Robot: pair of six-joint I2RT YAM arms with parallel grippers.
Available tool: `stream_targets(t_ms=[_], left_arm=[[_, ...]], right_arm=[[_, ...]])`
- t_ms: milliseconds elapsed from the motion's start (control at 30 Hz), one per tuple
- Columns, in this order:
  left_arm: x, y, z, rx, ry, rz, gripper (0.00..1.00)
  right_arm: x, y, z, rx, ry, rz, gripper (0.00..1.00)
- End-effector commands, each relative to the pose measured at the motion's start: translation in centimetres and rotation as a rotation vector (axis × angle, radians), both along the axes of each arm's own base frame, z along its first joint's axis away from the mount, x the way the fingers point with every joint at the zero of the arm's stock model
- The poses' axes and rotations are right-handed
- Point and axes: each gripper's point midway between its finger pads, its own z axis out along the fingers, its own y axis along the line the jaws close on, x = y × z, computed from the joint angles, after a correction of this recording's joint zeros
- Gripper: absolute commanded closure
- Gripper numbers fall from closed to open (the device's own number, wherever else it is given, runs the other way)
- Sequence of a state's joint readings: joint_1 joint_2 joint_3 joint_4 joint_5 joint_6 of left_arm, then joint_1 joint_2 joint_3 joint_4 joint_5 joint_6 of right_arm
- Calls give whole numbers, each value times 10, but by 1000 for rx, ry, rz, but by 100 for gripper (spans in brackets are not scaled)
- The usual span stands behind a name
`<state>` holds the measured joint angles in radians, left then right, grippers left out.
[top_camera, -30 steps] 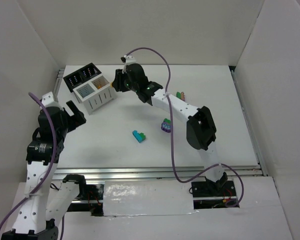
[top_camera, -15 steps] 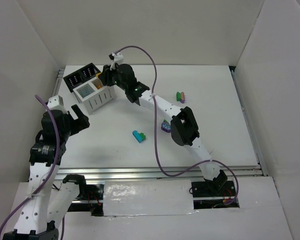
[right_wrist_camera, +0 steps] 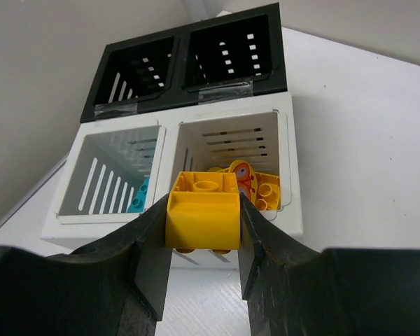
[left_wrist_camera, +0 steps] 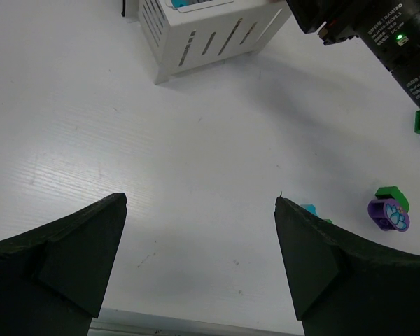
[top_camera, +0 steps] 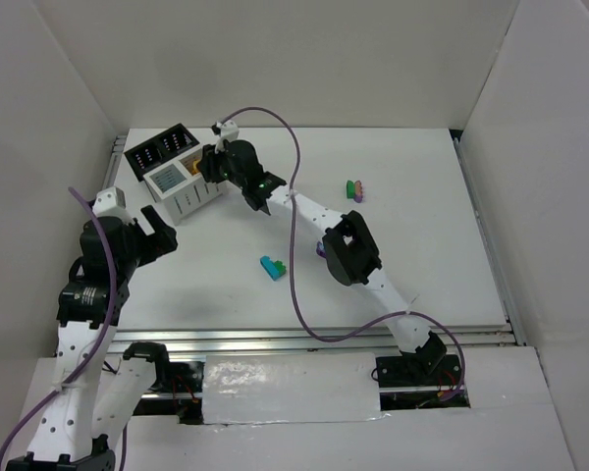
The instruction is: Sort the legos into containers by color
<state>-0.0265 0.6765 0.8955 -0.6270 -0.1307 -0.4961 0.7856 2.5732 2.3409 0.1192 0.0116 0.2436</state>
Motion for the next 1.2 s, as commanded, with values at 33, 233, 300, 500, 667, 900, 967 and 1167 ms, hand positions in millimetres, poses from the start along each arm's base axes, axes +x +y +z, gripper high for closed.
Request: stream_targets(t_ms=[33, 233, 300, 500, 667, 900, 967, 1167], left_arm=[[3, -2, 11, 11, -52, -27, 1], [3, -5, 11, 9, -53, -46, 1], [4, -6, 11, 7, -54, -52, 0], [4, -8, 11, 9, -51, -61, 1], [4, -3, 10, 16, -45, -32, 0], [6, -9, 9, 10, -49, -73, 0], [12, -13, 3, 4, -24, -91, 0], [25, -31, -30, -88, 144, -92, 0]], right_arm=[[3, 5, 41, 69, -93, -5, 86], [4, 5, 43, 68, -102, -3, 59], [5, 4, 43, 71, -104, -13, 23], [6, 4, 61, 84, -136, -23, 14], [1, -2, 99, 120, -180, -16, 10], [-27, -54, 164, 207, -186, -125, 9], [-40, -87, 121, 162, -89, -217, 1], [-131, -214, 136, 103, 148, -427, 0]])
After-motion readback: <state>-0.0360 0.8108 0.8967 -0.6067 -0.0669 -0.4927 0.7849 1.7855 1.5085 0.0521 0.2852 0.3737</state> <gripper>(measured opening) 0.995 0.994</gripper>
